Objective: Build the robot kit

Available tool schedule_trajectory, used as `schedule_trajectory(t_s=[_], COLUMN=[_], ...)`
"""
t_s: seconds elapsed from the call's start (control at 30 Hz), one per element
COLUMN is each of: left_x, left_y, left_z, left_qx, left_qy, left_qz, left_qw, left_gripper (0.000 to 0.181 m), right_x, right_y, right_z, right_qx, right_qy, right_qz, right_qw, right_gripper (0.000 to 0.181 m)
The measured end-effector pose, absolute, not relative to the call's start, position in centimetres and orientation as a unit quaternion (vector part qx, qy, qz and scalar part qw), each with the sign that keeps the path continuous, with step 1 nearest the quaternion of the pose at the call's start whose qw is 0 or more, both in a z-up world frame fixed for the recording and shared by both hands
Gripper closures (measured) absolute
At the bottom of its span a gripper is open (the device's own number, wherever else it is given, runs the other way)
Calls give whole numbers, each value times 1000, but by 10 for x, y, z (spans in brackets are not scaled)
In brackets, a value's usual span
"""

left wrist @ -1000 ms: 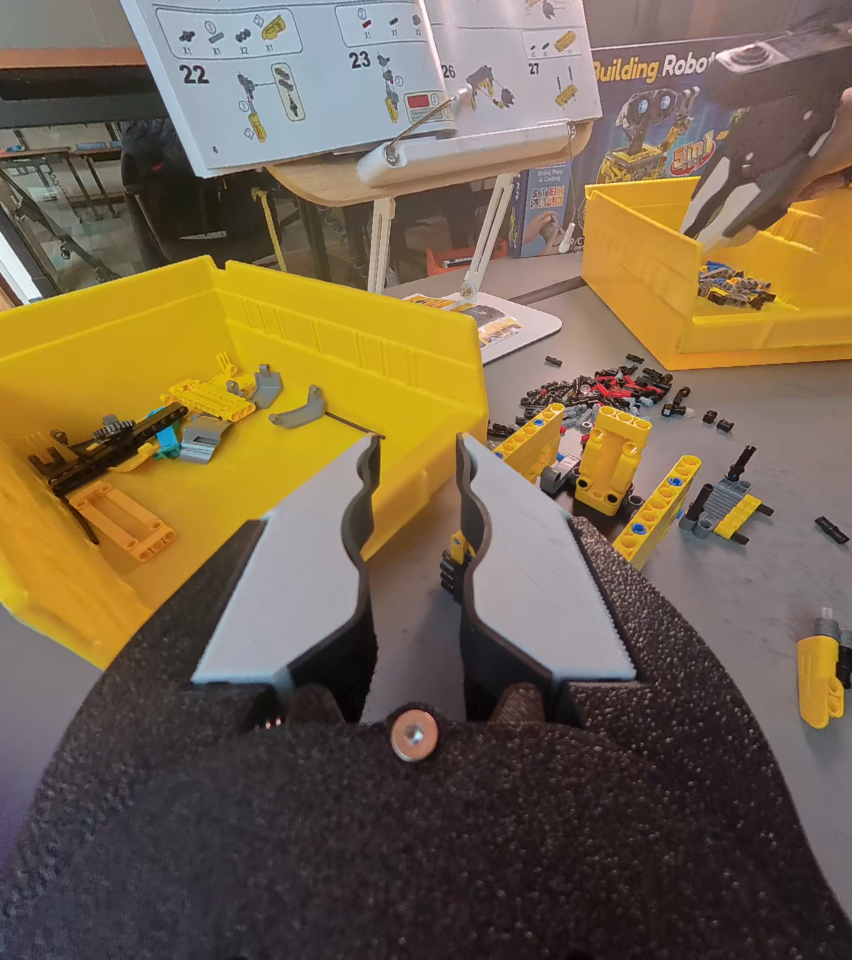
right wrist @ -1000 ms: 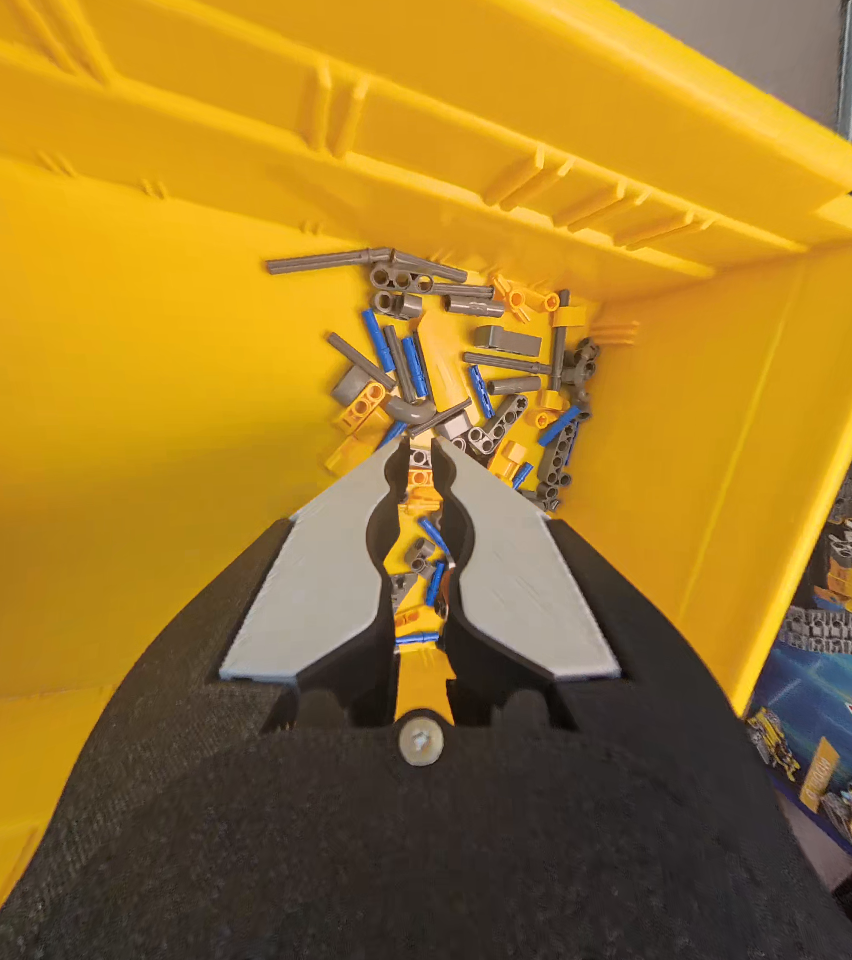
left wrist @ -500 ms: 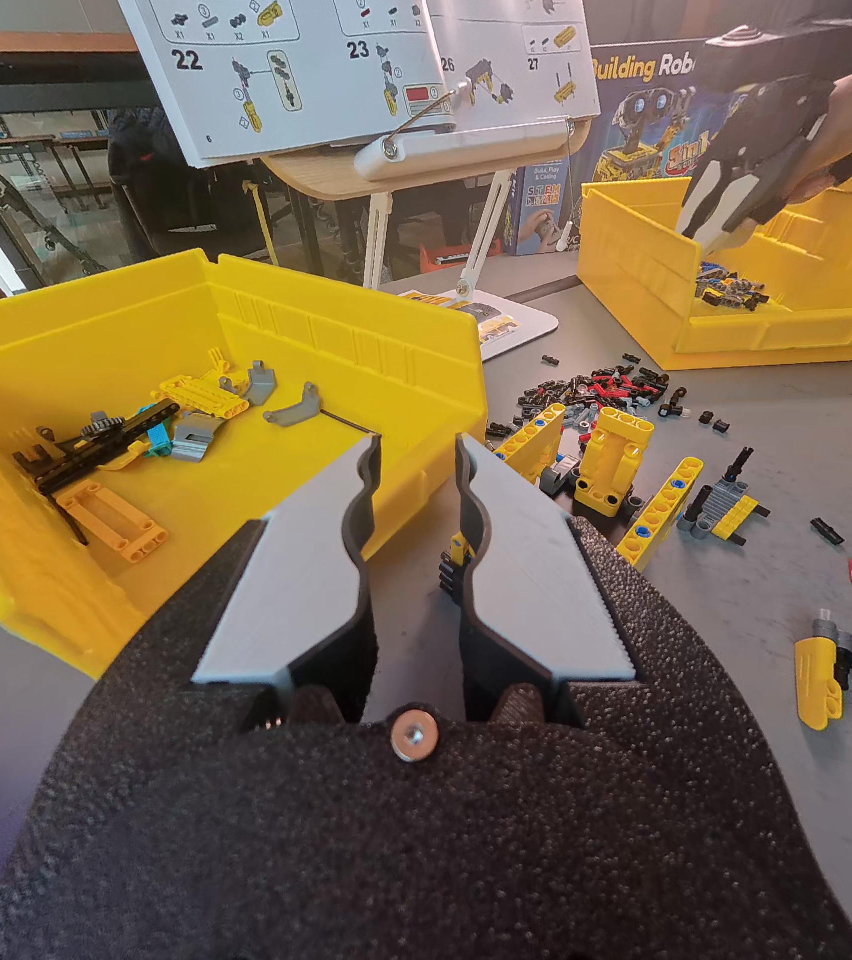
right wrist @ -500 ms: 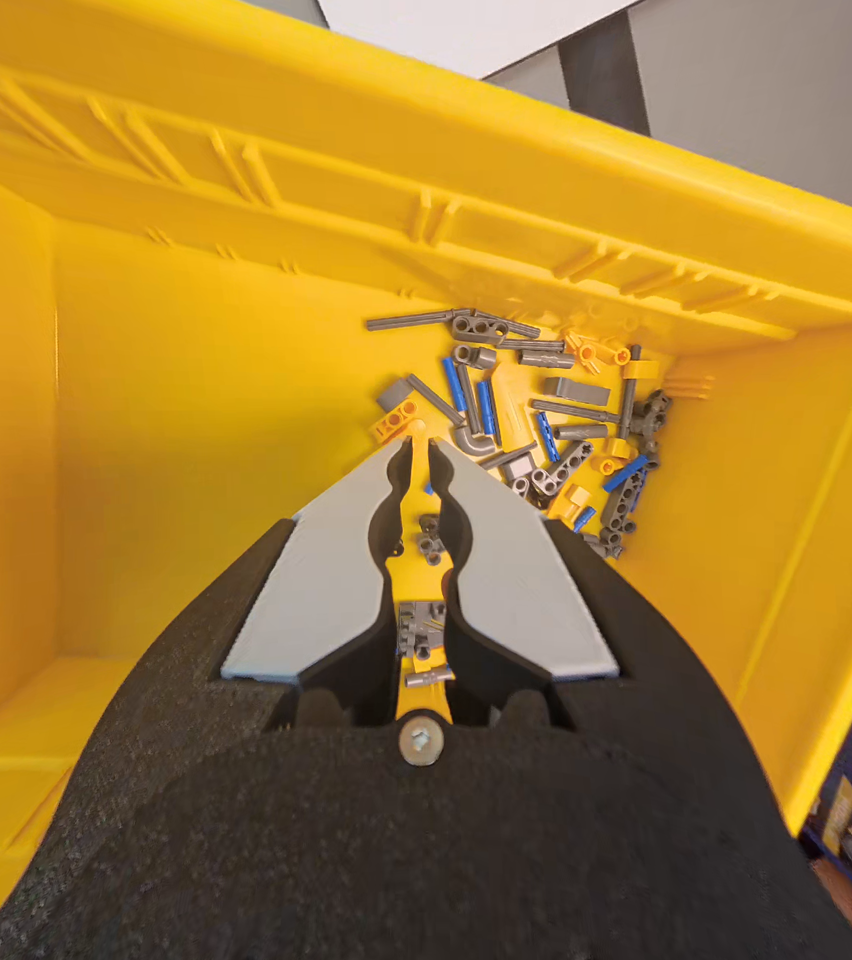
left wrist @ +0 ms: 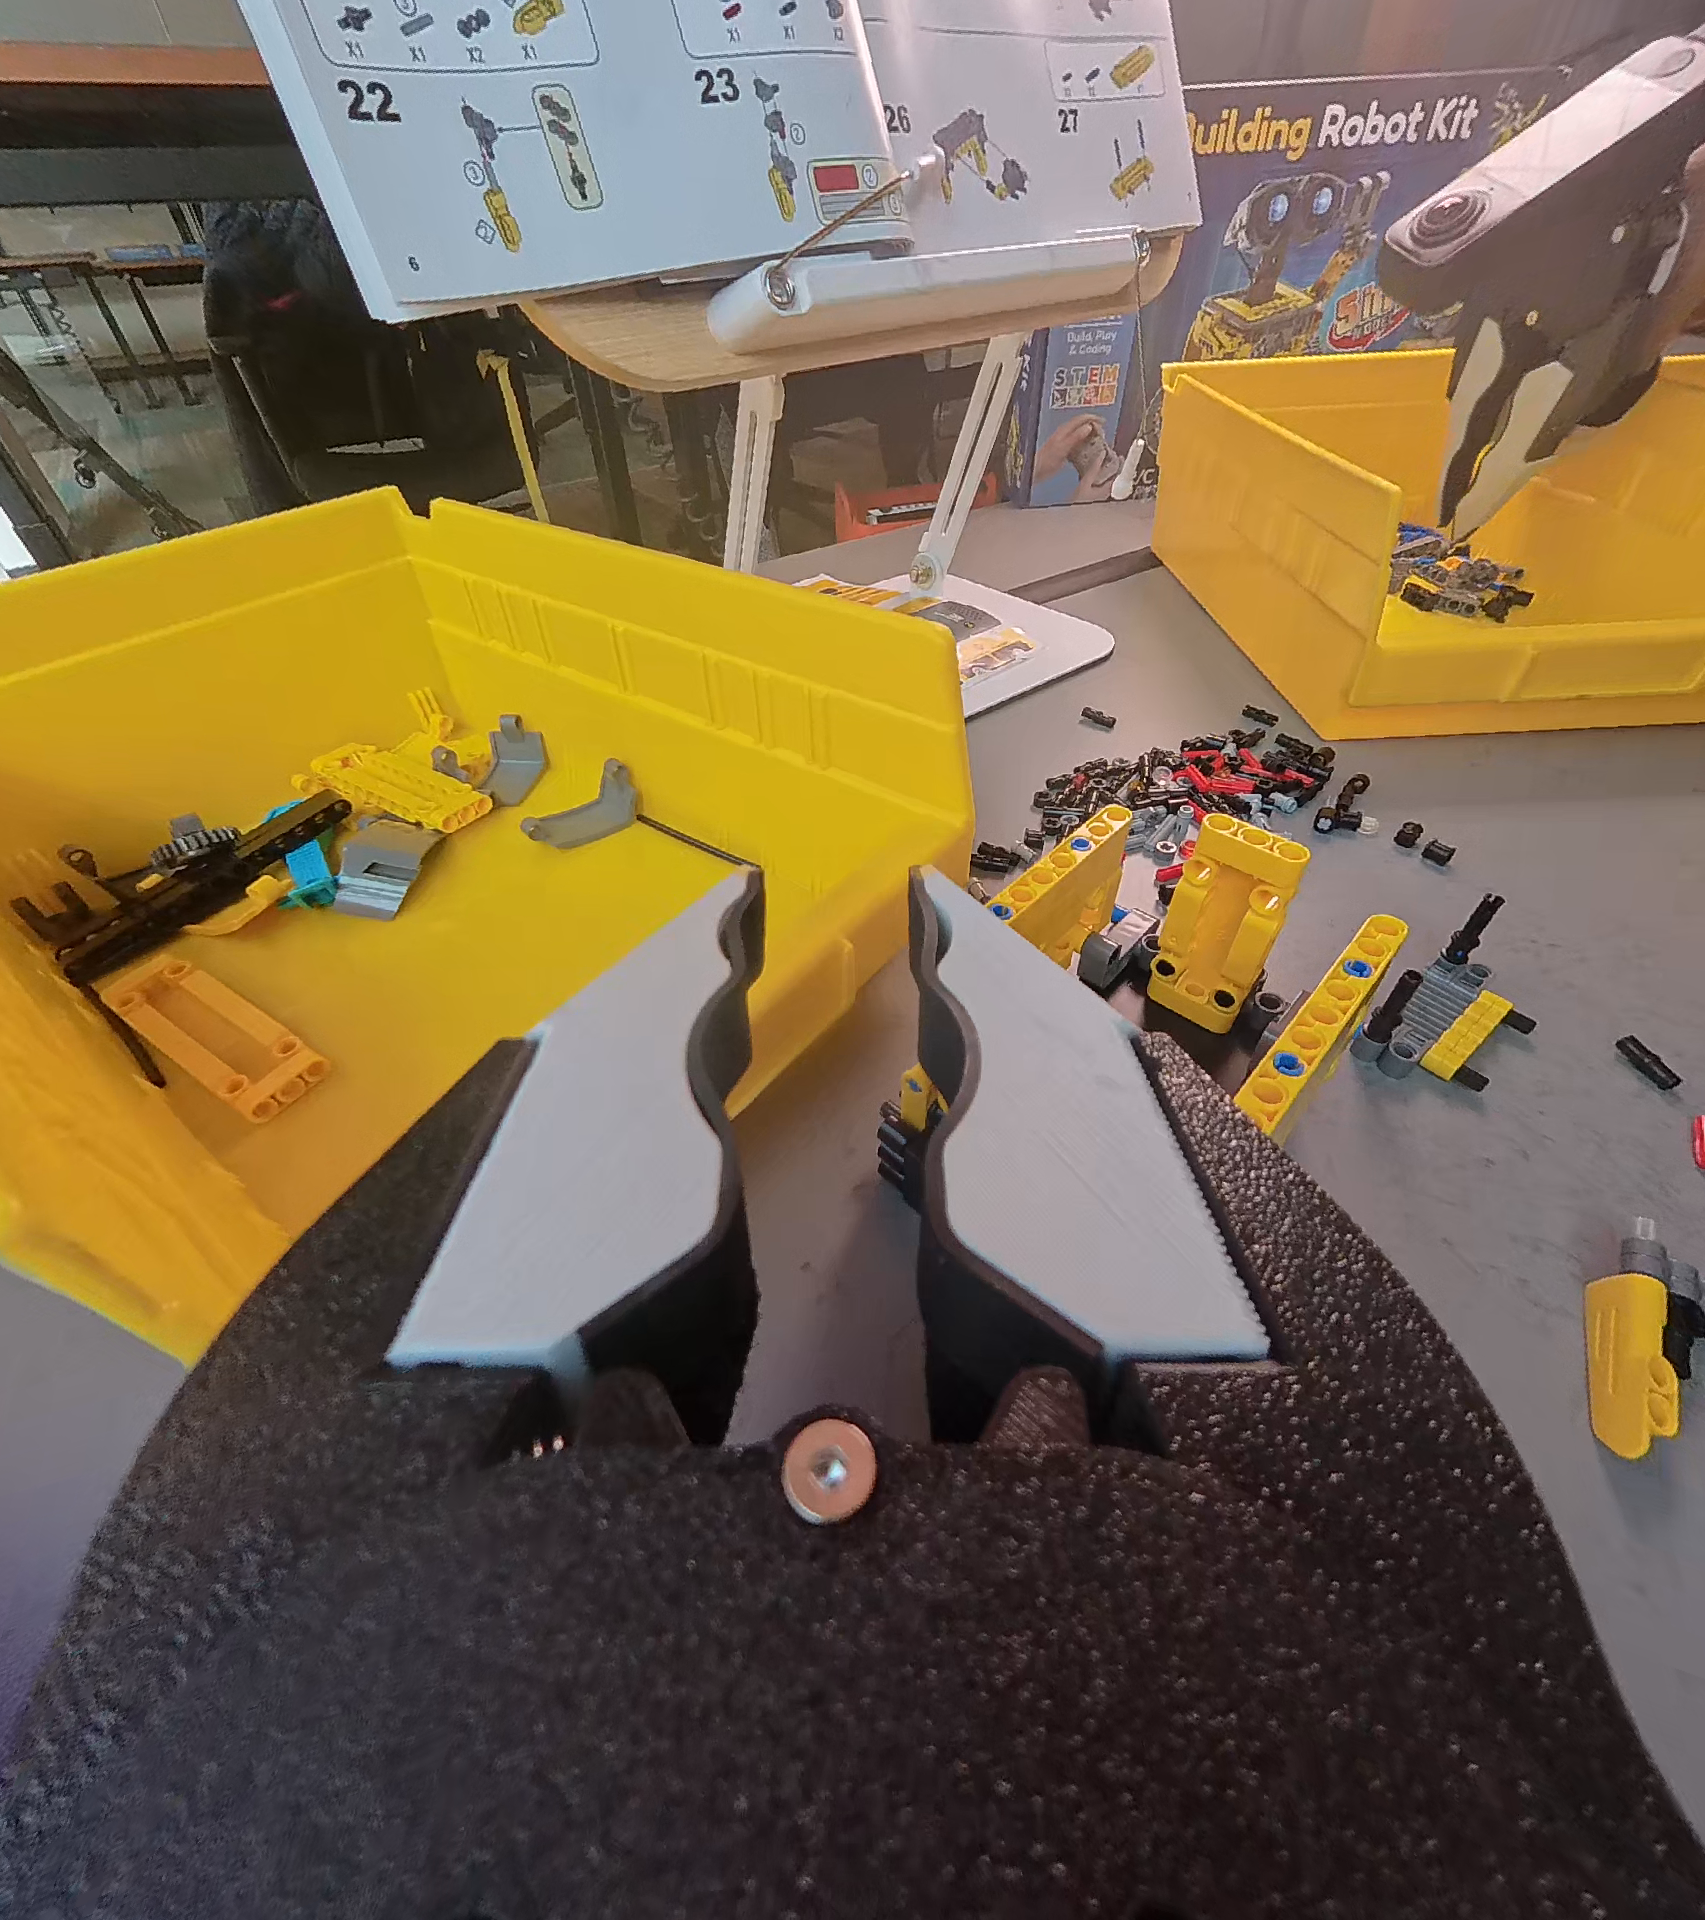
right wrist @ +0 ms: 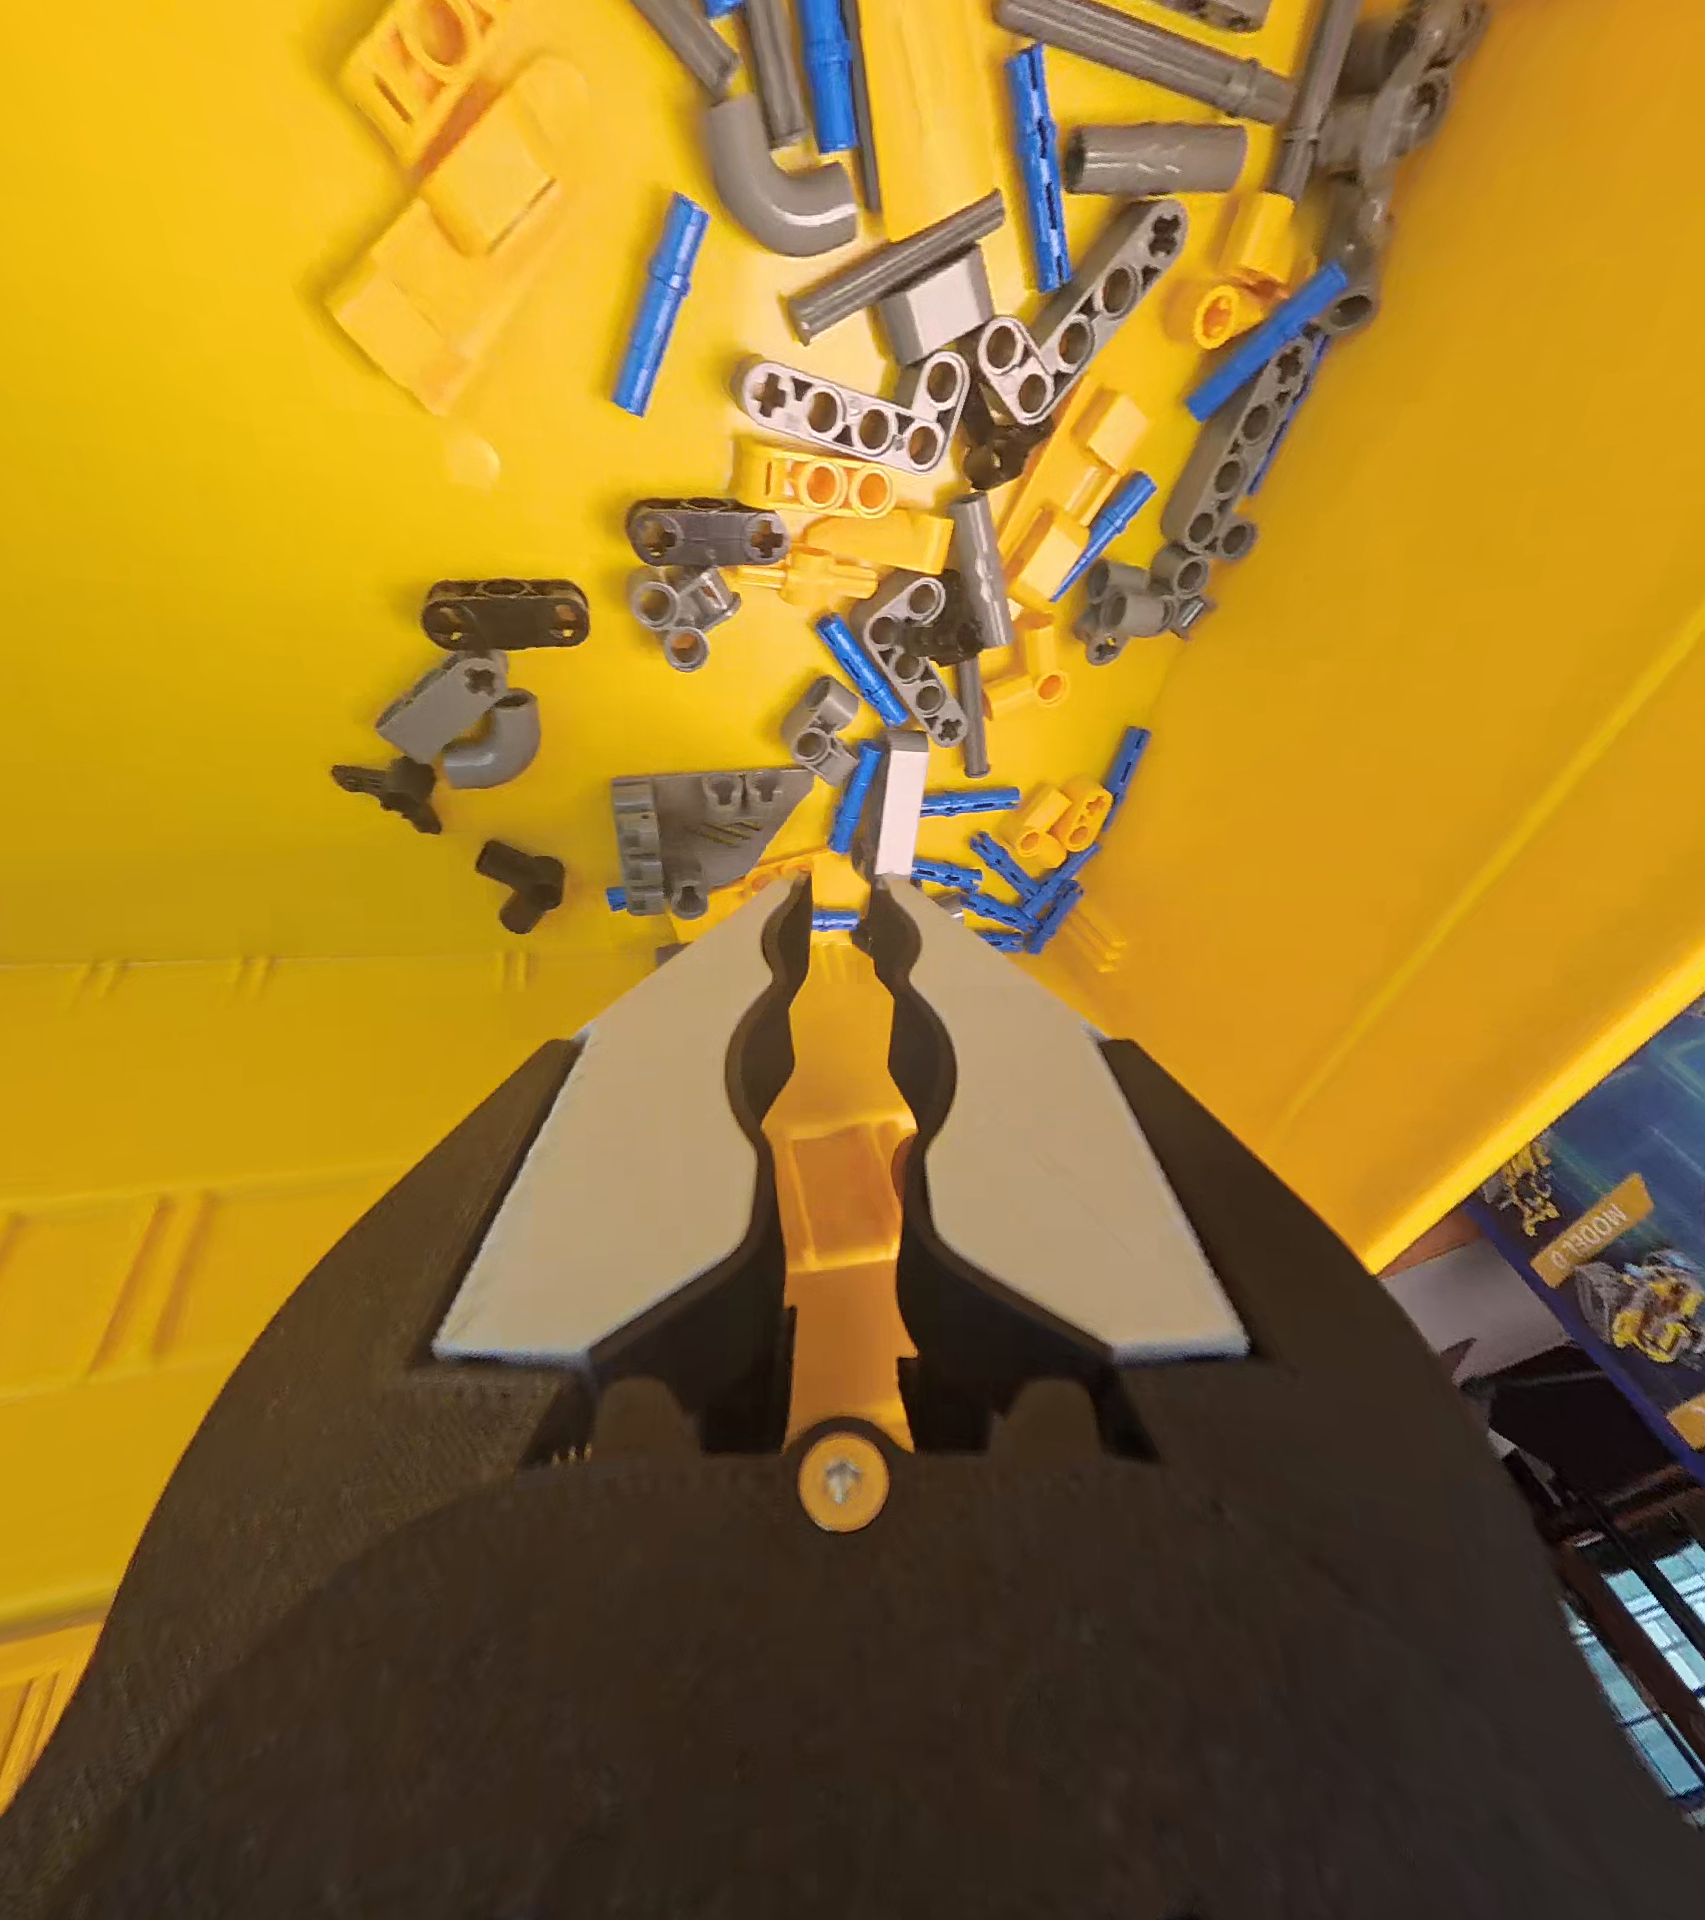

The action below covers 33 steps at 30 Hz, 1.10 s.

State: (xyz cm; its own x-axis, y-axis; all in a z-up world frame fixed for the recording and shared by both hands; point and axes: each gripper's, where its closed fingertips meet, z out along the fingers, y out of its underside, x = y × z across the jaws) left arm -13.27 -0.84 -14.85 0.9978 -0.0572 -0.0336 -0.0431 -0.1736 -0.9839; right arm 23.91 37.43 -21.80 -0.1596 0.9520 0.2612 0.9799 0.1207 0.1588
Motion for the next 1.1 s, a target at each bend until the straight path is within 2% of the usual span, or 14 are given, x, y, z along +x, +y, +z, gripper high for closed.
schedule_trajectory(t_s=[0.2,0.37,0.5,0.63,0.83,1.07,1.1], left_x=[-133,-135,-135,-134,-134,-135,-135], left_y=[-9,-8,-8,-8,-8,-8,-9], left_z=[-149,-149,-149,-150,-149,-149,-149], left_qx=[-766,-767,-768,-768,-767,-767,-767], left_qy=[30,26,26,27,28,25,25], left_qz=[-9,-12,-13,-13,-11,-14,-15], left_qw=[642,641,640,639,641,641,641], left_gripper=[157,157,157,157,157,158,158], right_x=[228,217,212,193,157,140,140], right_y=[374,364,349,357,389,392,390], right_z=[-229,-231,-225,-213,-212,-229,-231], right_qx=[-653,-650,-653,-663,-687,-736,-734], right_qy=[-748,-755,-756,-745,-707,-656,-659], right_qz=[-111,-77,-33,-4,8,65,59], right_qw=[40,37,24,75,167,154,153], right_gripper=[171,181,181,172,172,169,175])
